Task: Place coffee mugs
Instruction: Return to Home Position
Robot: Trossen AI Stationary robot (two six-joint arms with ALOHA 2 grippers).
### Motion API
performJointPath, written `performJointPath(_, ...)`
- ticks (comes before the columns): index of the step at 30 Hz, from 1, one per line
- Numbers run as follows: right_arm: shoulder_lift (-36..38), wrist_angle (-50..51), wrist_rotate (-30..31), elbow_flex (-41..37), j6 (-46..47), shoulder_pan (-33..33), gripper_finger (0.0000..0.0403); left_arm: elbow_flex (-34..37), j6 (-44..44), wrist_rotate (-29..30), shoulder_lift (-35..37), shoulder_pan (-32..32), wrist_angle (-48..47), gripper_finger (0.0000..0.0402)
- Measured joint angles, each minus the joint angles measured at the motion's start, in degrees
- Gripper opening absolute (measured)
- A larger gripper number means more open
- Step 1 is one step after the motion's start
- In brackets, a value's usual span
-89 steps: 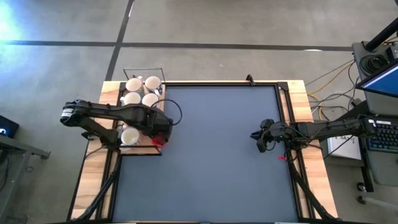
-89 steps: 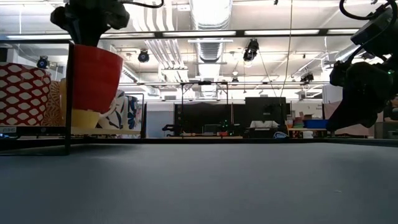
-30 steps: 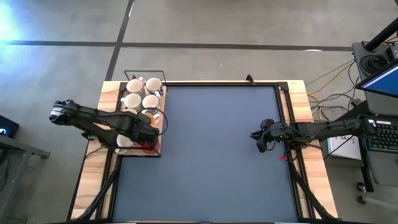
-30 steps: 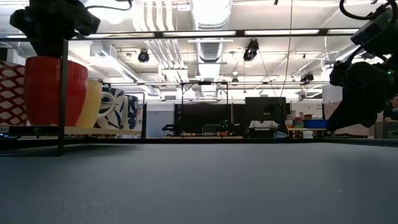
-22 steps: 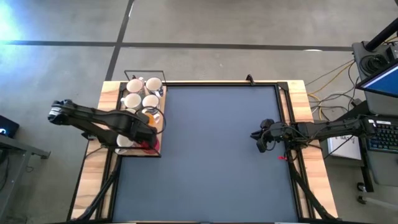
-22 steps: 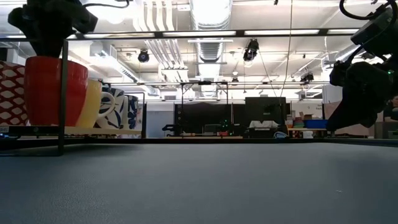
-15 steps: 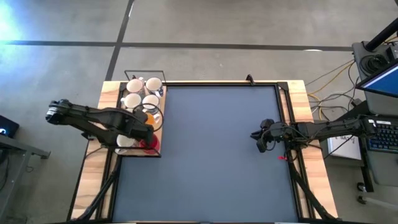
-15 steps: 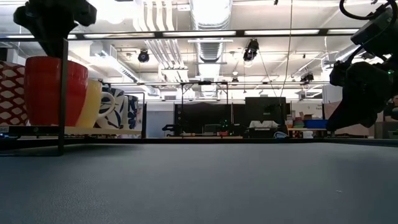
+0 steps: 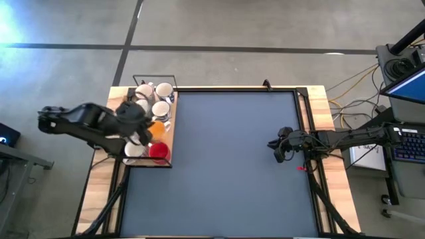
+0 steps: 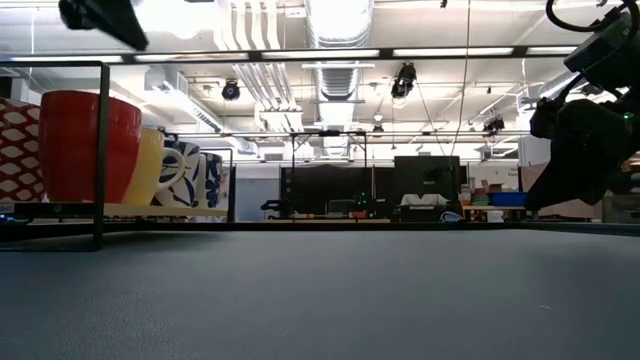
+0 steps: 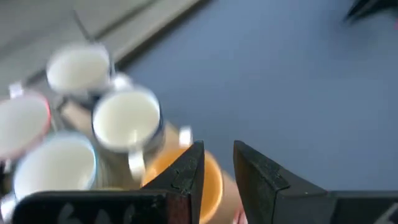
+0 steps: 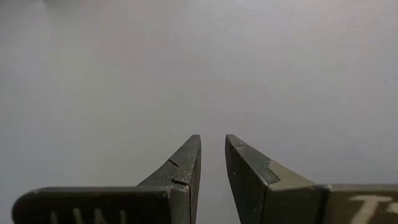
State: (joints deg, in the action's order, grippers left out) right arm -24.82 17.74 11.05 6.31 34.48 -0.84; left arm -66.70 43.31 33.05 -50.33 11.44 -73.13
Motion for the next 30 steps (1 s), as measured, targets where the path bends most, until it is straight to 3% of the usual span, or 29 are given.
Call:
performJointPath(10,0.0,0.0,0.0,0.0,0.0,0.0,0.0063,1.8,-17.6,4.1,14.1,0.0,14.5,0.0068)
performJointPath(17,0.0,0.0,0.0,0.0,0.0,0.0,0.0063,11.8,-27.1,3.5,24.5,0.0,31.8,0.0068)
performJointPath(26,0.0,0.0,0.0,0.0,0.0,0.0,0.0063,30.5,-40.0,-9.8,36.4,0.0,64.3,0.0068)
performJointPath(30,0.0,0.0,0.0,0.0,0.0,0.0,0.0063,37.5,-42.3,-15.5,40.8,0.0,73.5,0.0068)
